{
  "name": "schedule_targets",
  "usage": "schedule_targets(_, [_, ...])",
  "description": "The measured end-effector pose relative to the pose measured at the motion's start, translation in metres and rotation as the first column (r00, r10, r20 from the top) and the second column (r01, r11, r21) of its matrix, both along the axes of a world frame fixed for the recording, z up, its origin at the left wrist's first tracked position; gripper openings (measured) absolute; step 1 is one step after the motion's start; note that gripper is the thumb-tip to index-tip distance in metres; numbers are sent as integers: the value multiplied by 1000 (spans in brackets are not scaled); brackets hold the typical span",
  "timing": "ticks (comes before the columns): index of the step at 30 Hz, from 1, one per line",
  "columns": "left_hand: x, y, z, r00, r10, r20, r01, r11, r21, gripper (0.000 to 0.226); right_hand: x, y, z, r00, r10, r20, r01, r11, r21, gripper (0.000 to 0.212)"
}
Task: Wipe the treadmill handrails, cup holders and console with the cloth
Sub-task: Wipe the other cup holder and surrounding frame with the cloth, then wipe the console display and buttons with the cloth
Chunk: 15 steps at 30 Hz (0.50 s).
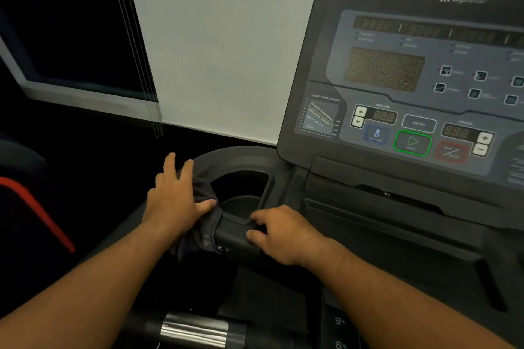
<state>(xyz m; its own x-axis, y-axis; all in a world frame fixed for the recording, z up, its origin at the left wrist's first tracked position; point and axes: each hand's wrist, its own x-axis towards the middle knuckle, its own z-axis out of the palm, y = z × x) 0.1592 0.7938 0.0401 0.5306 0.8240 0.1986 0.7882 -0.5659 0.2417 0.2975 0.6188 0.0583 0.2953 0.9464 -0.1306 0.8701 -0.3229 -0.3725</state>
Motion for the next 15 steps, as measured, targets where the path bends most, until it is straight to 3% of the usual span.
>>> schedule_targets(3, [1, 5, 11, 948, 164, -273, -151, 986, 68, 97, 0, 11, -1, 997, -55, 46, 56, 998, -8, 47])
schedule_targets(7, [-1, 2, 0, 952, 47, -301, 41, 960, 277, 62, -3, 26, 1, 990, -98, 100, 98, 995, 5, 45])
schedule_targets(9, [1, 0, -2, 953, -48, -298, 140, 945, 295, 48, -2, 34, 1, 986, -123, 109, 118, 992, 48, 43])
schedule_targets(11, [-1, 6, -4, 965, -141, -223, 195, 950, 243, 38, -2, 43, 1, 986, -141, 86, 134, 988, 80, 42])
schedule_targets(15, [-8, 15, 2, 936, -261, 235, 283, 957, -62, 32, -2, 62, 0, 987, -110, -116, 128, 979, 157, 54])
